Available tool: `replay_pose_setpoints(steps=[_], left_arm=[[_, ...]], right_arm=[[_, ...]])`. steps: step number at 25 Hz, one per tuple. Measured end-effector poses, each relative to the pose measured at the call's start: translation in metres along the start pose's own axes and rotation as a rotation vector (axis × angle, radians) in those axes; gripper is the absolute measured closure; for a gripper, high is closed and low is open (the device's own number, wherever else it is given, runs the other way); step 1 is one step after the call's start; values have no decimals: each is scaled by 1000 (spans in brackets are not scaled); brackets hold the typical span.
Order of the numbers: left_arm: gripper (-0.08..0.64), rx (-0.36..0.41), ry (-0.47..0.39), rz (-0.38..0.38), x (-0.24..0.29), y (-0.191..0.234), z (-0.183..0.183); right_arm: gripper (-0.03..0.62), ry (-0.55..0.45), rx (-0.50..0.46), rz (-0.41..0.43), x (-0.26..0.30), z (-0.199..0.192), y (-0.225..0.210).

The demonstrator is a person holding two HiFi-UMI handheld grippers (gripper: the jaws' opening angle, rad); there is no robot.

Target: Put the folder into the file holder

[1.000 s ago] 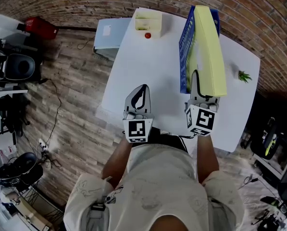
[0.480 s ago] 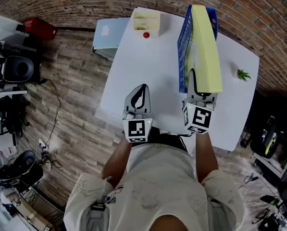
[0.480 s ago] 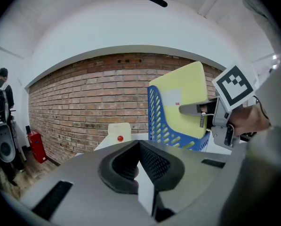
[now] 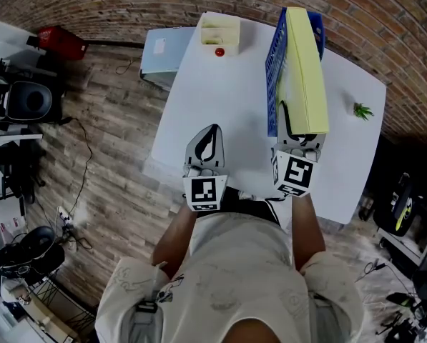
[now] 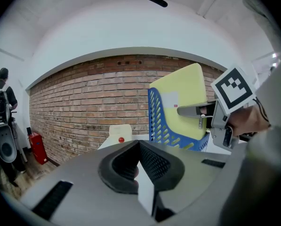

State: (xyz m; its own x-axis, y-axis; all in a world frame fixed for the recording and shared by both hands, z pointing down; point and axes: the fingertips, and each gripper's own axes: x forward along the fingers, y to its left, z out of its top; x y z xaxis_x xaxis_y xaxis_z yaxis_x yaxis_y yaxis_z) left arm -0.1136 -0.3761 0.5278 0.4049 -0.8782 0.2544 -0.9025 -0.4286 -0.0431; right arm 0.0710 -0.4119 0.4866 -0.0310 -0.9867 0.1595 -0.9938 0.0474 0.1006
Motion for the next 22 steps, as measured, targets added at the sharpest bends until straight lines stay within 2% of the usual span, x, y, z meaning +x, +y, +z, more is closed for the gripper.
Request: replay_pose_setpoints(steps=[14, 20, 22], left_arm=[[552, 33, -59, -8, -9, -13, 24], [552, 54, -104, 5, -17, -19, 42], [552, 62, -119, 8, -20, -20, 48]], right_arm=[[293, -209, -74, 0, -33, 85, -9], [285, -334, -41, 2, -62, 128, -17], [282, -359, -55, 3, -73, 136, -19]])
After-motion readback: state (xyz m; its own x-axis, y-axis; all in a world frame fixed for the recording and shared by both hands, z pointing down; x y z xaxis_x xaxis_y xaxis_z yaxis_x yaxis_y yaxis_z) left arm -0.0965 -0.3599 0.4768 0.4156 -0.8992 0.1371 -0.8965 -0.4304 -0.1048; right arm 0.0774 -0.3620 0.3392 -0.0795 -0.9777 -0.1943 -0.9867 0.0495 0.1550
